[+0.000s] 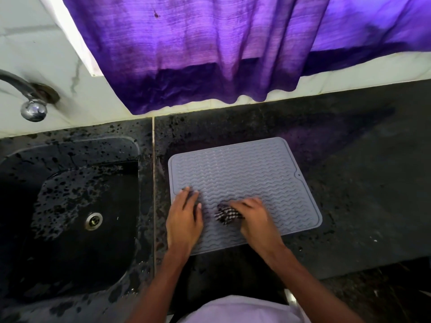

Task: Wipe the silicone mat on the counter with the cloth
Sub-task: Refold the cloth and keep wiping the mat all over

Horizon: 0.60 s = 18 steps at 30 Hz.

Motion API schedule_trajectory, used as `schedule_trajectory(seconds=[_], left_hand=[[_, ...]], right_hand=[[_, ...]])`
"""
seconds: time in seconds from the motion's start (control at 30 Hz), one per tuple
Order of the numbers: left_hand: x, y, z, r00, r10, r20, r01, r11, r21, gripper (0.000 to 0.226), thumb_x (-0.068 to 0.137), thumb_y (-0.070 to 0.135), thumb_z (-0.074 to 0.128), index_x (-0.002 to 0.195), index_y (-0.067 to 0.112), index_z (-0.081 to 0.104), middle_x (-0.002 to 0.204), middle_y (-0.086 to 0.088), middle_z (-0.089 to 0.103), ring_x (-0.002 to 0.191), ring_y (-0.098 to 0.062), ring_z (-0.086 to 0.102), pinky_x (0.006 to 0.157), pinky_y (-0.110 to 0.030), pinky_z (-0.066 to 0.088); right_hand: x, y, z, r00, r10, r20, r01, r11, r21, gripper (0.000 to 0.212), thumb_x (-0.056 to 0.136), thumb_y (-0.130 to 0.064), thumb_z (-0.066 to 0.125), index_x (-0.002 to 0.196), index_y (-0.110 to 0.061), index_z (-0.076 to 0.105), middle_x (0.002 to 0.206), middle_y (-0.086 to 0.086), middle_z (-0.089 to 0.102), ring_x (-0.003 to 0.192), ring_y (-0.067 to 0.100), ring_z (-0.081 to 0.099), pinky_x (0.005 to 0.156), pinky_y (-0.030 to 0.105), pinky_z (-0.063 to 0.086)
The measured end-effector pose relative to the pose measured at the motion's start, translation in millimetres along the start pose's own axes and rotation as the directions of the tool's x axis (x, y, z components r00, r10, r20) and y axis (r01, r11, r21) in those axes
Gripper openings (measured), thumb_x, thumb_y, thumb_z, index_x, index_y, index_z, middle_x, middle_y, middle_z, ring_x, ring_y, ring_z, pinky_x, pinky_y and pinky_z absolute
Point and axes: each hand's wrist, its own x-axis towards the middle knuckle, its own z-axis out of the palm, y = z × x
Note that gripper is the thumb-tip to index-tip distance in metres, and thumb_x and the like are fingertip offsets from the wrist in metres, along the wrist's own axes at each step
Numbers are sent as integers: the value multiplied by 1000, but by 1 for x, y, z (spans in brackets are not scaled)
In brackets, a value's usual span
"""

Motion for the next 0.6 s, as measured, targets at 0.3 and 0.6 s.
schedule_trajectory(seconds=[0.3,0.6], left_hand=[[-21,9,32,989,120,83,-128,986,109,57,102,43,37,151,15,43,161,-9,34,150,-28,29,121,-45,21],[-20,12,30,994,96,43,-100,988,115,58,101,47,38,147,15,49,158,-6,39,148,-24,31,123,-36,17]], right_hand=[[11,67,-36,974,214,-76,-203,971,130,53,64,10,71,108,-20,71,101,-4,69,95,16,62,89,18,42],[38,189,-116,632,775,-1,-668,545,506,20,87,-32,64,104,-20,65,99,2,70,96,25,66,88,50,54]])
